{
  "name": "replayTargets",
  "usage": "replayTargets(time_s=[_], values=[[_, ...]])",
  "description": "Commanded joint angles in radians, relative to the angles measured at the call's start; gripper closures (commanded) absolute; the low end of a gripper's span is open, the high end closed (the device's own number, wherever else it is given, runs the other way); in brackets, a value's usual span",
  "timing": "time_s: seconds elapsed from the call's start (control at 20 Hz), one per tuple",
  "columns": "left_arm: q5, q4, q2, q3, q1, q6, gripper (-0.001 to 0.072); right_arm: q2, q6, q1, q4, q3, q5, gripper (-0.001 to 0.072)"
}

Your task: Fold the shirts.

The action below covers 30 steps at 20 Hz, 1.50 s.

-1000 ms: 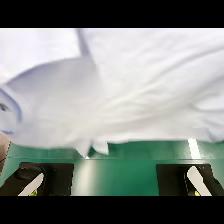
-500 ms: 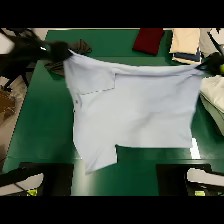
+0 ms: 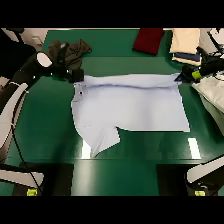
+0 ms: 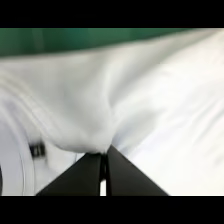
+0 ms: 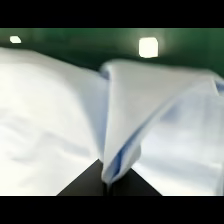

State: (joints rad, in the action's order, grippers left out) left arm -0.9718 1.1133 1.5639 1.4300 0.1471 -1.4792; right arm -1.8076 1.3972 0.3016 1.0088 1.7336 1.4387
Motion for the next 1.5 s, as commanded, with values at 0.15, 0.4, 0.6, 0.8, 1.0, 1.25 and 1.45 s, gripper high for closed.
replayTargets(time_s=[0.15,0.4,0.6,0.8,1.0,1.25,1.45], values=[[-0.209,0.024,0.013,-0.215,0.0,-0.031,0.0683,-0.016,0.037,0.048,0.093,-0.189,0.034,0.0686],[-0.251,0.002,-0.028,-0.21,0.0,-0.018,0.0043,0.063,-0.022,0.124,-0.065,-0.202,0.052,0.0186],[-0.338,0.134,-0.191,-0.229,0.0,-0.059,0.0044,0.248,-0.042,0.259,-0.02,-0.347,0.053,0.019],[-0.352,0.134,-0.409,-0.504,0.0,-0.085,0.012,0.37,-0.146,0.439,-0.022,-0.661,0.05,0.0202],[-0.329,-0.064,-0.586,-0.783,0.0,-0.085,0.0102,0.418,-0.172,0.565,-0.082,-0.795,0.02,0.0202],[-0.156,-0.318,-0.632,-1.017,0.0,-0.038,0.0103,0.453,-0.172,0.55,-0.095,-0.798,0.027,0.0203],[-0.026,-0.374,-0.632,-1.088,0.0,0.003,0.0102,0.461,-0.178,0.505,-0.091,-0.798,0.027,0.0203]])
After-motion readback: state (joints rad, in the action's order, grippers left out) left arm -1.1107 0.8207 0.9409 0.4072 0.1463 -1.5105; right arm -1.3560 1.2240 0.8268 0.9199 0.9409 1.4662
